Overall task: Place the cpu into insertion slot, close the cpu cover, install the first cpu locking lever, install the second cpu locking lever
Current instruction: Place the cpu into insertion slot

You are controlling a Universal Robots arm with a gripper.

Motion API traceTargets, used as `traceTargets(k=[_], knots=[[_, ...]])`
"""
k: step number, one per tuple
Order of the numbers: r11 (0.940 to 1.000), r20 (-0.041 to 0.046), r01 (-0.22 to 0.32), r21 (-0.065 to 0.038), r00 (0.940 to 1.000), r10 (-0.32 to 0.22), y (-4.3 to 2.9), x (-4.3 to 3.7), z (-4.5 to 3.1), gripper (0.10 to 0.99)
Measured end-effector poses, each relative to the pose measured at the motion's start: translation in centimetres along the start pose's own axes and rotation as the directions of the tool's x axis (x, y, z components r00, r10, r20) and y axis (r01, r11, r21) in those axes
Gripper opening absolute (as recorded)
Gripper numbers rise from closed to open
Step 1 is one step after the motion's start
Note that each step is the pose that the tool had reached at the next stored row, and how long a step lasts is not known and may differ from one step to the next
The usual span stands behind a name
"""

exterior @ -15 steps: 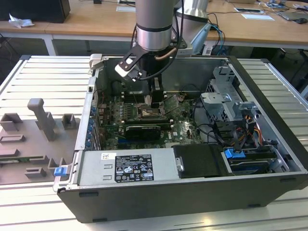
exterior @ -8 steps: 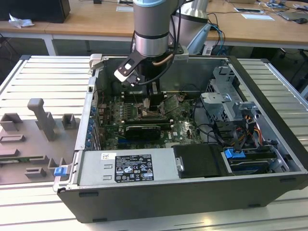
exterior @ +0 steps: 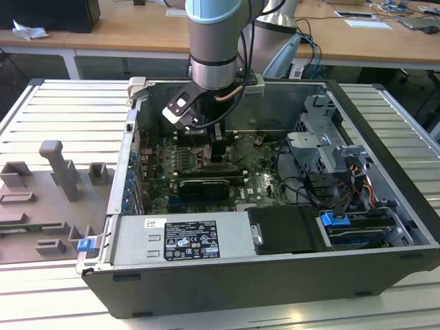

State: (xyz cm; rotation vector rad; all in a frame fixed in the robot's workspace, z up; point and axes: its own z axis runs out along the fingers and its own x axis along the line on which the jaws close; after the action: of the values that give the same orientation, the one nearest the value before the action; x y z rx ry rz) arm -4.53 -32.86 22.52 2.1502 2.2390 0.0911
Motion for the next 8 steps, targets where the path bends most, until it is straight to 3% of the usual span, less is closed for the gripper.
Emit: traceTargets(k=[8], knots=[[1.0,0.0001,-0.004,0.0,1.0,0.004,-0.14,0.49,0.92,0.541]])
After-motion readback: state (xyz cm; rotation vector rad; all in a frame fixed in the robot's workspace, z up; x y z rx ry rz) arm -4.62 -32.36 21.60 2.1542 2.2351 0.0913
